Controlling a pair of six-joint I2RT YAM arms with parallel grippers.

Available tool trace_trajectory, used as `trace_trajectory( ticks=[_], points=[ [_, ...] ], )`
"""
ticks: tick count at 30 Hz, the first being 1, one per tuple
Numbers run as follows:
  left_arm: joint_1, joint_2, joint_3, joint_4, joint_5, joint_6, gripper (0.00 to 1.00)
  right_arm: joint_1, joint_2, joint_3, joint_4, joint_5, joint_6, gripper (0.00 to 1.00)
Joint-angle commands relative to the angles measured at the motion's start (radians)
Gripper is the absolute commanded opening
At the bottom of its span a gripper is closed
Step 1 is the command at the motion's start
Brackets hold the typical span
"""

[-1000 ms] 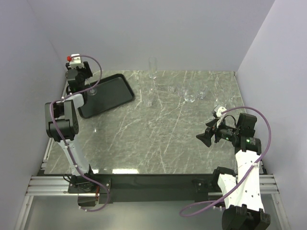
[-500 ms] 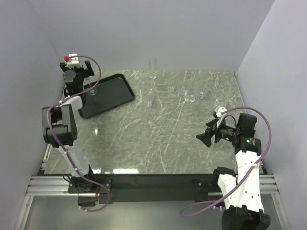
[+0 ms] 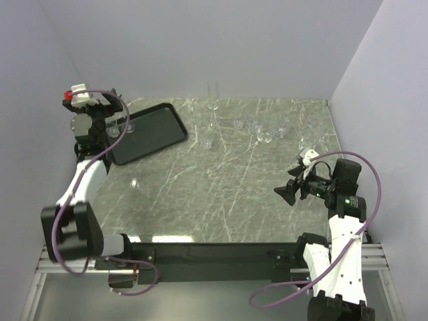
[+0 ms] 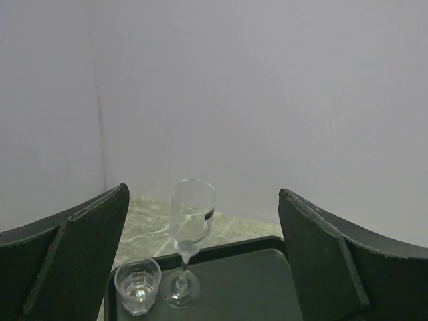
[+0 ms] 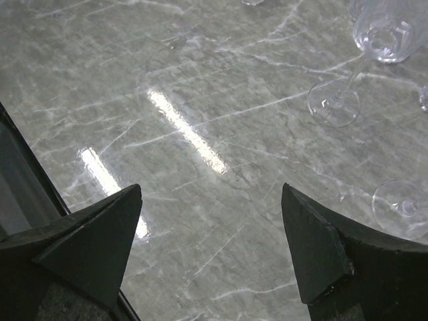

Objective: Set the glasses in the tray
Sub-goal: Grab a glass with a robot arm

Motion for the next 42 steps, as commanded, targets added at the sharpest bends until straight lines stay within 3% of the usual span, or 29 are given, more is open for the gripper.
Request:
trace_trajectory(
  ticks=[1,8,14,17,21,28,32,42],
  points=[
    [0.004,-0.145,-0.063,-0.124,-0.005,-0.088,1.00,0.002,-0.017,0.088,-0.014,-0.012,0.022,0.91],
    [0.004,-0.451,-0.189,-0.401,0.009,-0.195,0.99,0.001,0.029,0.243,-0.037,0.034,0.109,0.91],
    [0.004,-0.579,-0.257,-0.562,0.122,-0.238,0.99,0.001,0.087,0.364,-0.019,0.100,0.235,0.90],
    [-0.005,-0.625,-0.275,-0.602,0.135,-0.218,0.99,0.002,0.099,0.401,0.033,0.233,0.346,0.89],
    [-0.058,-0.642,-0.272,-0.646,0.124,-0.194,1.00,0.002,0.128,0.435,0.090,0.498,0.518,0.88],
    [-0.138,-0.648,-0.255,-0.686,0.121,-0.158,0.99,0.002,0.136,0.409,0.213,0.742,0.699,0.87],
    [-0.143,-0.645,-0.249,-0.694,0.127,-0.163,0.99,0.002,0.157,0.381,0.288,0.825,0.772,0.93],
    [-0.146,-0.644,-0.243,-0.702,0.136,-0.160,0.99,0.001,0.389,0.462,0.325,0.865,0.831,0.93]
  ],
)
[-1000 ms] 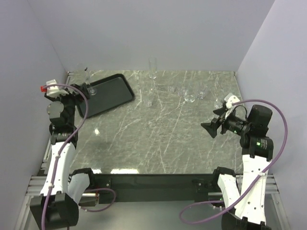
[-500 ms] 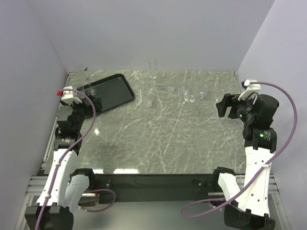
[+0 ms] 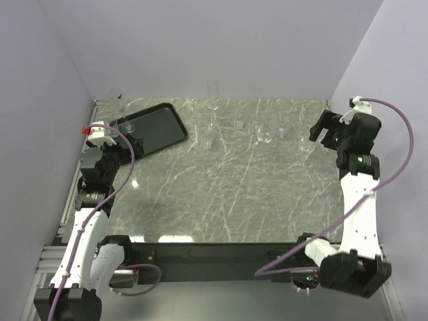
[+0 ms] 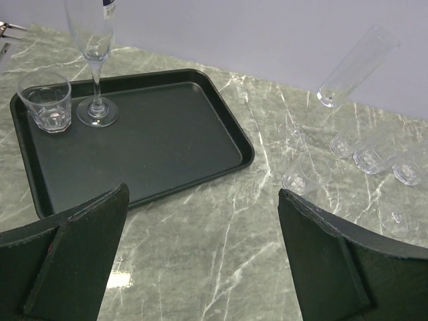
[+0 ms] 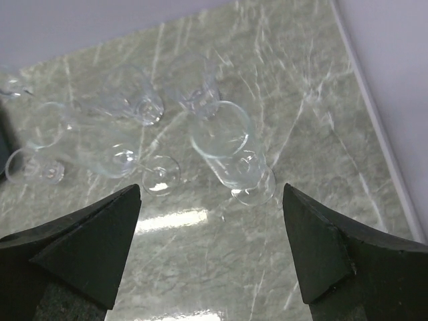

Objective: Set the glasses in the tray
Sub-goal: Grab a glass with a robot arm

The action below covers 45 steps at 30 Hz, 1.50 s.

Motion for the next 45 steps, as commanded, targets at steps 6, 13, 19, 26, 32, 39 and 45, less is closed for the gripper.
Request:
trace_trajectory(
  ticks=[6,13,19,26,32,39,45],
  points=[
    [-0.004,-0.010,0.037,0.016,0.029,0.011,0.99,0.002,0.138,0.077,0.060,0.039,0.024,0.93],
    [-0.004,-0.002,0.037,0.017,0.038,0.011,0.99,0.003,0.218,0.104,0.060,0.018,0.013,0.91],
    [-0.004,-0.001,0.037,0.017,0.038,0.011,0.99,0.003,0.284,0.137,0.045,0.001,0.007,0.87],
    [-0.004,0.005,0.037,0.019,0.044,0.006,0.99,0.012,0.313,0.141,0.040,-0.010,-0.009,0.83],
    [-0.004,0.005,0.037,0.017,0.041,0.006,1.00,0.031,0.335,0.147,0.037,0.008,-0.020,0.79],
    [-0.002,0.004,0.039,0.016,0.035,0.003,0.99,0.060,0.338,0.147,0.039,0.067,-0.043,0.74],
    [-0.004,0.001,0.037,0.013,0.030,0.003,0.99,0.089,0.330,0.138,0.045,0.122,-0.060,0.68]
  ],
)
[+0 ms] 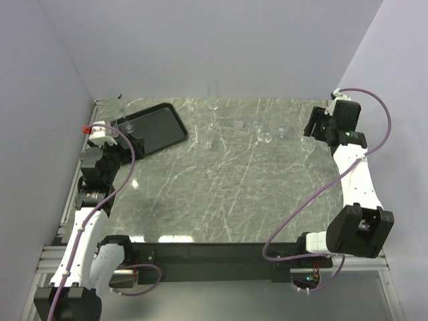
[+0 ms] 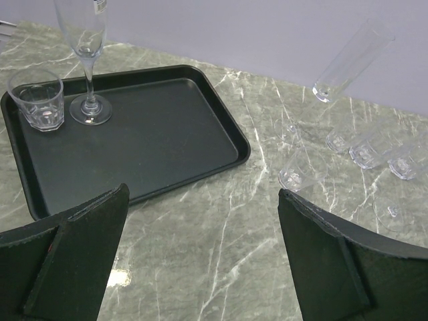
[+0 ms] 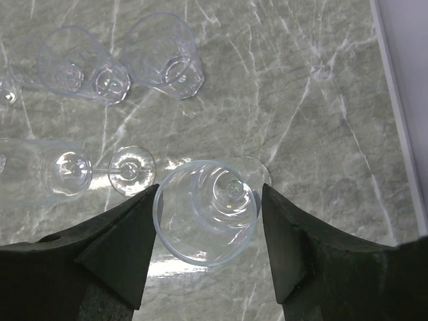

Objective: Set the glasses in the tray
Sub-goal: Grab a glass with a robot arm

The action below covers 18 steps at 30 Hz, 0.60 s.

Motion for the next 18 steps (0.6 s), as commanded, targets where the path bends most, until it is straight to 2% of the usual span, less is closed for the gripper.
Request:
trace_trajectory(
  ticks=[1,10,14,17,18],
  points=[
    [-0.004,-0.006,0.037,0.014,0.008,0.004,0.99,0.021,-0.011,0.041,0.029,0.057,-0.026,0.66],
    [-0.004,-0.008,0.036,0.014,0.010,0.004,0.99,0.039,-0.033,0.034,0.031,0.100,-0.046,0.46],
    [-0.004,-0.008,0.037,0.014,0.013,0.004,1.00,0.044,-0.062,0.021,0.036,0.109,-0.056,0.40],
    [-0.004,-0.008,0.037,0.016,0.025,0.004,0.99,0.044,-0.101,0.011,0.025,0.086,-0.078,0.40],
    [-0.005,-0.008,0.037,0.018,0.028,0.002,1.00,0.044,-0.112,0.008,0.020,0.071,-0.130,0.40]
  ],
)
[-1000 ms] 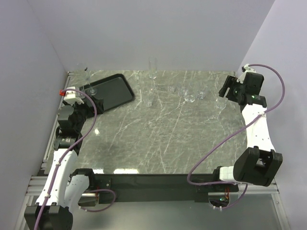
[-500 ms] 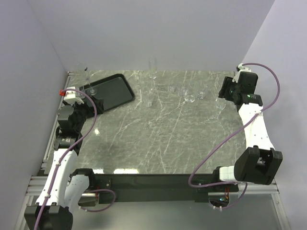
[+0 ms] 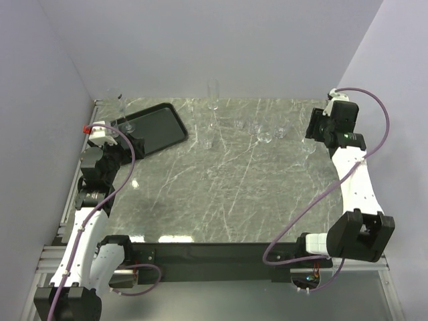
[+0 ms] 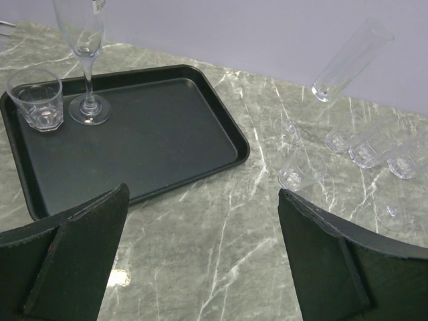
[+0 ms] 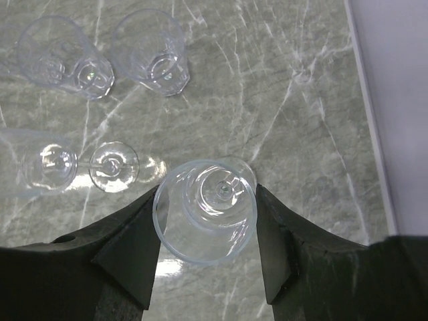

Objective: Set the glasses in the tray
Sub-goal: Grab a glass with a robot arm

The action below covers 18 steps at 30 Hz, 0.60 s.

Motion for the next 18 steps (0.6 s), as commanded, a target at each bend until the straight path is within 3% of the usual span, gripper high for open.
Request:
trace_trajectory(
  ticks=[1,9,12,18],
  points=[
    [-0.004,-0.008,0.037,0.019,0.032,0.002,0.99,0.009,-0.112,0.004,0.035,-0.021,-0.080,0.40],
    [-0.004,-0.008,0.025,0.070,0.182,0.004,0.99,0.009,-0.223,-0.056,-0.029,-0.123,-0.162,0.40],
    [-0.039,-0.006,0.007,0.131,0.317,0.002,1.00,0.012,-0.258,-0.074,-0.061,-0.167,-0.170,0.40],
    [-0.129,-0.034,-0.048,0.254,0.447,0.011,0.99,0.070,-0.347,-0.122,-0.118,-0.216,-0.170,0.40]
  ],
)
